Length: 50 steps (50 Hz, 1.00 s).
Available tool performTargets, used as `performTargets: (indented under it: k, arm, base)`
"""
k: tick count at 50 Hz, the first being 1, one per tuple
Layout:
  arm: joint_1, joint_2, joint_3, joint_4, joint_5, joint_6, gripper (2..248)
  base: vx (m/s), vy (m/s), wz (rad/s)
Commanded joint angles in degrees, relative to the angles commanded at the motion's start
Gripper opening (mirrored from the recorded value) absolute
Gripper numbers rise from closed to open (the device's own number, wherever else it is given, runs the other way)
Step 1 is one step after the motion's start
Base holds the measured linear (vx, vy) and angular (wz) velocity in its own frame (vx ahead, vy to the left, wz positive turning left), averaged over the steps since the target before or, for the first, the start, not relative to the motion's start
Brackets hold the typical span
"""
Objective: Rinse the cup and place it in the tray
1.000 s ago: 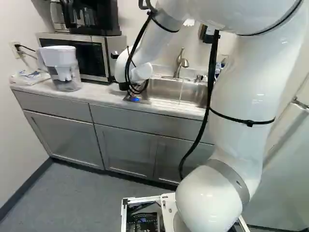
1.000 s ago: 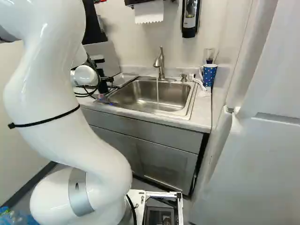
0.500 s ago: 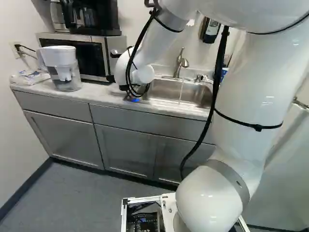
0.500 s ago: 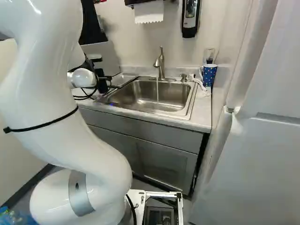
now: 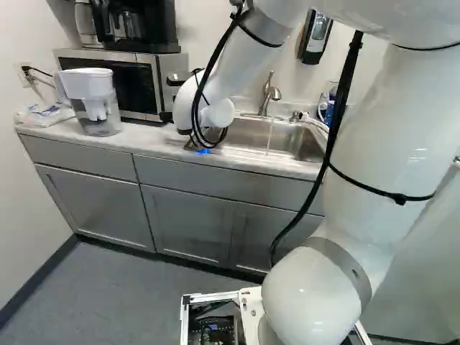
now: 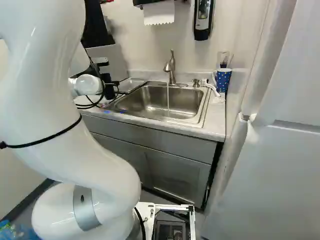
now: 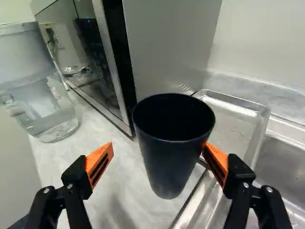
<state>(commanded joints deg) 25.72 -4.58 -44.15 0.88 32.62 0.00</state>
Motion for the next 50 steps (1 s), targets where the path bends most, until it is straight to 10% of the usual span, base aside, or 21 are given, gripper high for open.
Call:
performTargets:
  k: [17,27,28,33,34,50]
  arm:
    - [0.0,0.0,0.0,0.0,0.0,0.0,247]
    - [0.0,0.0,0.0,0.0,0.0,0.0,197]
    - [0.0,0.0,0.0,0.0,0.0,0.0,159]
    - [0.0,0.0,0.0,0.0,0.0,0.0,159]
    - [0.0,0.0,0.0,0.0,0.0,0.0,126]
    - [0.0,0.0,0.0,0.0,0.0,0.0,121]
  base:
    - [0.0,0.0,0.0]
    - [0.0,0.0,0.0]
    - [0.0,0.0,0.0]
    - [0.0,0.0,0.0]
    - [0.0,0.0,0.0]
    - [0.0,0.0,0.0]
